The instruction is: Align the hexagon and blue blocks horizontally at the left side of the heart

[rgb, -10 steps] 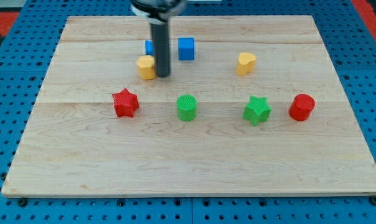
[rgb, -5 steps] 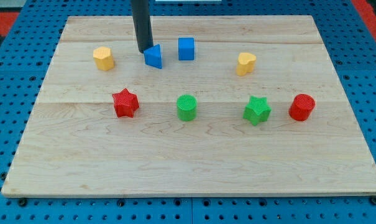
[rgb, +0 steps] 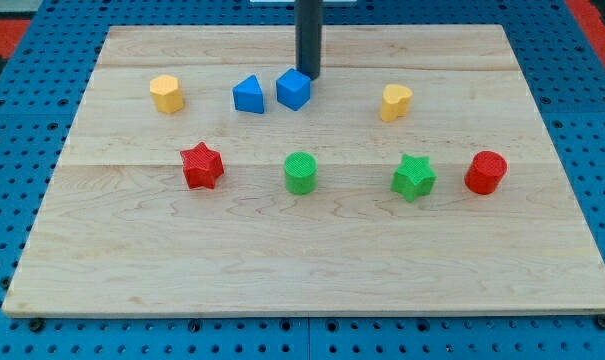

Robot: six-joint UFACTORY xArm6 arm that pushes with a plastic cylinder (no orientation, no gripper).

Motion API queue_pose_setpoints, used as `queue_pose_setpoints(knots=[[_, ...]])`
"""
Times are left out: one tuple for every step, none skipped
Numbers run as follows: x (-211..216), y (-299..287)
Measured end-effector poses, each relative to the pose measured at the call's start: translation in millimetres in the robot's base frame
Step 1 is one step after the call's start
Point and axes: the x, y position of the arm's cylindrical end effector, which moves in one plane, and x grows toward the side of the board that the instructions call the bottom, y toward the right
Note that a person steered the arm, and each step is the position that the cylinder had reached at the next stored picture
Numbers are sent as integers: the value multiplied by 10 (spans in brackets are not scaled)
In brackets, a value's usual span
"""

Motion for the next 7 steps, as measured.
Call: queue_pose_setpoints(knots=[[-57,-340],[162,-175],[236,52],[296,306],[300,342],[176,340],[178,340]])
